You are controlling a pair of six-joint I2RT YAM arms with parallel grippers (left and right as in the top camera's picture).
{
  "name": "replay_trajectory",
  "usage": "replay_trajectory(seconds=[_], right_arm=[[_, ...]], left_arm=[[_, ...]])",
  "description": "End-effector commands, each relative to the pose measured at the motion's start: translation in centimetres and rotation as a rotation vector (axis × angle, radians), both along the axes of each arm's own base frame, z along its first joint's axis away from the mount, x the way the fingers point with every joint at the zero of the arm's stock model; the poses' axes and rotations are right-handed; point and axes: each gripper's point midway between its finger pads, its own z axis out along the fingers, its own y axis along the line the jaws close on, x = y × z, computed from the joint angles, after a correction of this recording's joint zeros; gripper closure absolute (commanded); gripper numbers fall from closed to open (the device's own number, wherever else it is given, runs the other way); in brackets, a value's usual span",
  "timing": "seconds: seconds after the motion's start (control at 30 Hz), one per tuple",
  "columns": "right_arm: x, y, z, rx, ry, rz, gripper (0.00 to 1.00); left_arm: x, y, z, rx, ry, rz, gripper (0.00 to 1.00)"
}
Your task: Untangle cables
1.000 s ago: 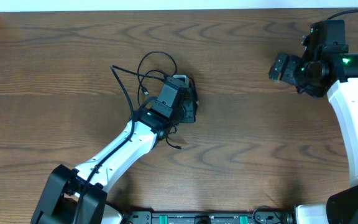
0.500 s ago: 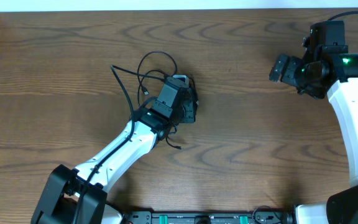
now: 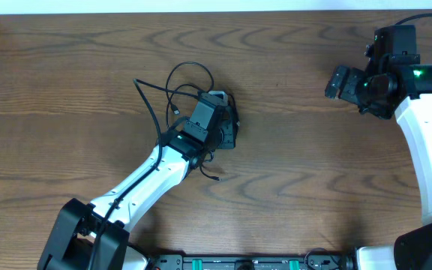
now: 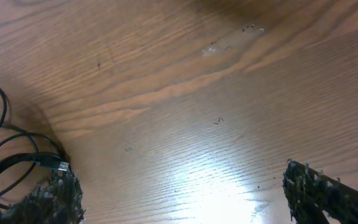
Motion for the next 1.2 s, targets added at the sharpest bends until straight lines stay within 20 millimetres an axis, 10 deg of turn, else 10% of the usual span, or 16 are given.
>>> replay_trajectory(seconds=[0.0,0.43,1.17], right_arm=[[0.0,0.0,-0.1,-0.005,0.002,-0.012,0.01],[0.0,0.0,-0.1,-0.005,0.002,-0.012,0.01],[0.0,0.0,-0.1,-0.005,0.002,-0.012,0.01]], left_arm=[[-0.5,-0.1,0.0,0.003,0.005,-0.024,0.92],[-0.6,-0.1,-0.1,-0.019,0.035,0.017,0.92],[-3.0,-10.8,6.6,-0.525,0.082,-0.097,0.92]])
